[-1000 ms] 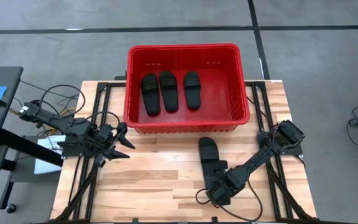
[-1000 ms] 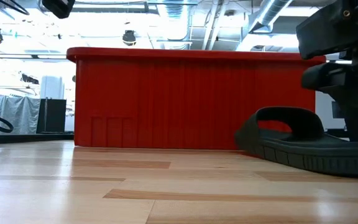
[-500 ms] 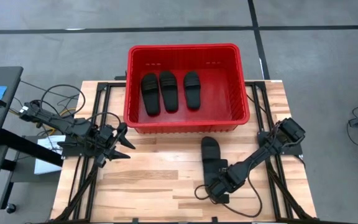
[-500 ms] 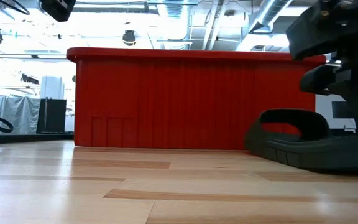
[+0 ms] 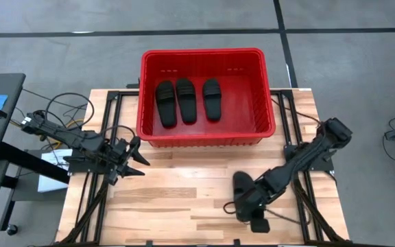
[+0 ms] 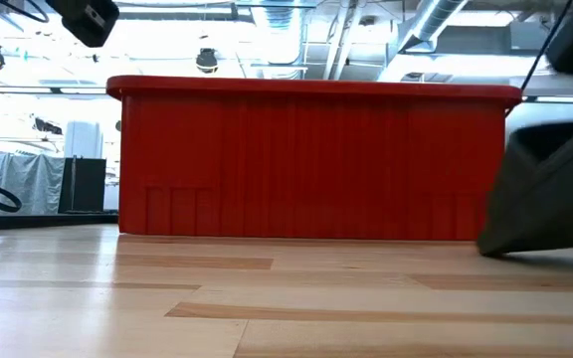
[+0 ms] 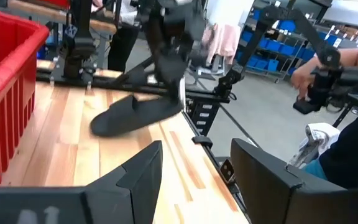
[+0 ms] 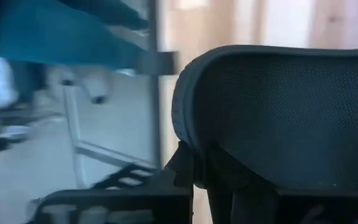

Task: Pick and place slides into bin
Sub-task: Put the black slipper into the red bin

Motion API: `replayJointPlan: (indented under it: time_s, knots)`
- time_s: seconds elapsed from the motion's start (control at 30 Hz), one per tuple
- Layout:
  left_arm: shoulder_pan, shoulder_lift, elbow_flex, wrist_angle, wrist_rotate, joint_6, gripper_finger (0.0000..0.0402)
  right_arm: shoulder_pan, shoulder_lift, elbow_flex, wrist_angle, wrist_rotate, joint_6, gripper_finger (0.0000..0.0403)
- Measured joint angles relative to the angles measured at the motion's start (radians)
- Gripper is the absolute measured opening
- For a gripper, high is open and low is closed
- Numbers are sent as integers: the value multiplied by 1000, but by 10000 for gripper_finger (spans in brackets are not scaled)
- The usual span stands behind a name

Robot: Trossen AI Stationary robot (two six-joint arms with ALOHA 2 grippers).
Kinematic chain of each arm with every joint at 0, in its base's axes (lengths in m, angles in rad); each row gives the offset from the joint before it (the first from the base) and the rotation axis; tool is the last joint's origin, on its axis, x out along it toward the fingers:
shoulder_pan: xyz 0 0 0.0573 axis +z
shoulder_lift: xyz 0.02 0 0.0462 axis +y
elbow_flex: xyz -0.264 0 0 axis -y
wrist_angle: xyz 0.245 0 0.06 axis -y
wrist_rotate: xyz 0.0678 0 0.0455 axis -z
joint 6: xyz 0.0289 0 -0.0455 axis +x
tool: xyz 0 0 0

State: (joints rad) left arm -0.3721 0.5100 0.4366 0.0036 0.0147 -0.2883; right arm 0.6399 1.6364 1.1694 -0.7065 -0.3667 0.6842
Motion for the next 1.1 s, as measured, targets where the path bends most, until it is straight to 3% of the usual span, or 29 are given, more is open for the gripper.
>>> replayJointPlan:
  time_s: [0.23, 0.5, 0.8, 1.1]
  knots:
    - [0, 0, 0, -21, 0, -11, 181, 15, -131, 32, 73, -30, 79, 5]
    - [0, 0, 0, -26, -27, -12, 181, 12, -169, 251, 87, 17, 11, 3]
    - [0, 0, 0, -38, -30, -12, 181, 6, -171, 561, 32, 225, -305, 2]
    - [0, 0, 0, -38, -42, -17, 181, -22, -171, 781, -323, 521, -513, 2]
